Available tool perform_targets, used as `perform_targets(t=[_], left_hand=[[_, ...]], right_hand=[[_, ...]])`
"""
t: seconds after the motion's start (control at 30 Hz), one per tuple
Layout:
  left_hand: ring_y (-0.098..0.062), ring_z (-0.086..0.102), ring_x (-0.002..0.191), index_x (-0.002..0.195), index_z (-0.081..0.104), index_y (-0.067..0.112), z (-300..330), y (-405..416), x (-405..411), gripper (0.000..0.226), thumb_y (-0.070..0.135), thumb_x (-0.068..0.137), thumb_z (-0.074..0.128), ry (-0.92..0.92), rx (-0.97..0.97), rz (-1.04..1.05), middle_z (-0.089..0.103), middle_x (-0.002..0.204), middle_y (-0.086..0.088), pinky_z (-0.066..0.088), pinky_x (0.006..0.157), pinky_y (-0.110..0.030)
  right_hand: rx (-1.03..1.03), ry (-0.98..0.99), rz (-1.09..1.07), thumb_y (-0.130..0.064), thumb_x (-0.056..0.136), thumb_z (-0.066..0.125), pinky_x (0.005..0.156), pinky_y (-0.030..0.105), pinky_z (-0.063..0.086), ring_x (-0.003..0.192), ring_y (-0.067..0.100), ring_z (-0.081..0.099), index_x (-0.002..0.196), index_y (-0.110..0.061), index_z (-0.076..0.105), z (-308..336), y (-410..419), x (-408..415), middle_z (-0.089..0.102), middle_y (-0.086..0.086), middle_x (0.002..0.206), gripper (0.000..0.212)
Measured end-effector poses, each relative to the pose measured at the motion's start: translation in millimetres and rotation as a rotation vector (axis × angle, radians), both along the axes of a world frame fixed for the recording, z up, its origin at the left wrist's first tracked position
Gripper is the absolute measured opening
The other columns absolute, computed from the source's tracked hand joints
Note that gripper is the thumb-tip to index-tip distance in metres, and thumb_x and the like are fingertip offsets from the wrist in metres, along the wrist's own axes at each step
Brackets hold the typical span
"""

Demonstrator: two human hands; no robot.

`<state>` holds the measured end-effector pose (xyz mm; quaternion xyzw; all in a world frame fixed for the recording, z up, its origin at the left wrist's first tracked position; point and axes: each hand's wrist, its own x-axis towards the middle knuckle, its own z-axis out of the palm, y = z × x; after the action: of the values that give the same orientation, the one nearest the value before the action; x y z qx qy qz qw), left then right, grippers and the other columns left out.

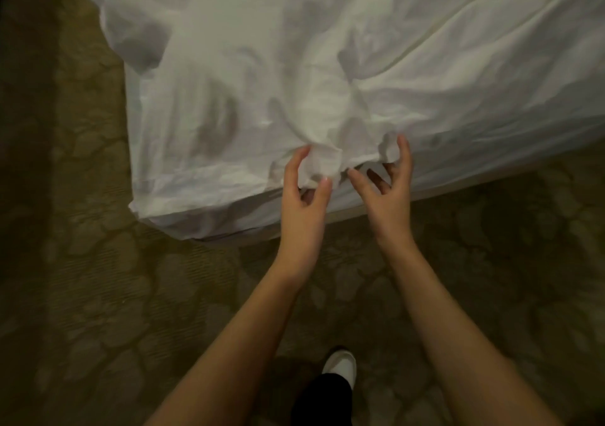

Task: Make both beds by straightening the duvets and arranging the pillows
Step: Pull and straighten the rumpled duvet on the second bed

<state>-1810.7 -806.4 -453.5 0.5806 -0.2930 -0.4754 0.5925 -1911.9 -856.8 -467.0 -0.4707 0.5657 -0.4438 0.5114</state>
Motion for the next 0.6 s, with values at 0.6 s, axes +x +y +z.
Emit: perform_targets(t=[0.6], left_hand=[[0.021,0.035,0.116,0.143,0.034,0.031,7,-89,-114,0.054,0.009,0.097,0.051,-0.094,0.027,0.114,0.031,0.145,0.010,0.033,0.085,0.005]], right_hand=[[-0.115,-0.102,-0.153,-0.010,0.083,0.071,0.102,0.045,0.046,0.132,0.015,0.040,0.136,-0.040,0.034,15,-111,-90,0.033,-0.013,0.143,0.071]])
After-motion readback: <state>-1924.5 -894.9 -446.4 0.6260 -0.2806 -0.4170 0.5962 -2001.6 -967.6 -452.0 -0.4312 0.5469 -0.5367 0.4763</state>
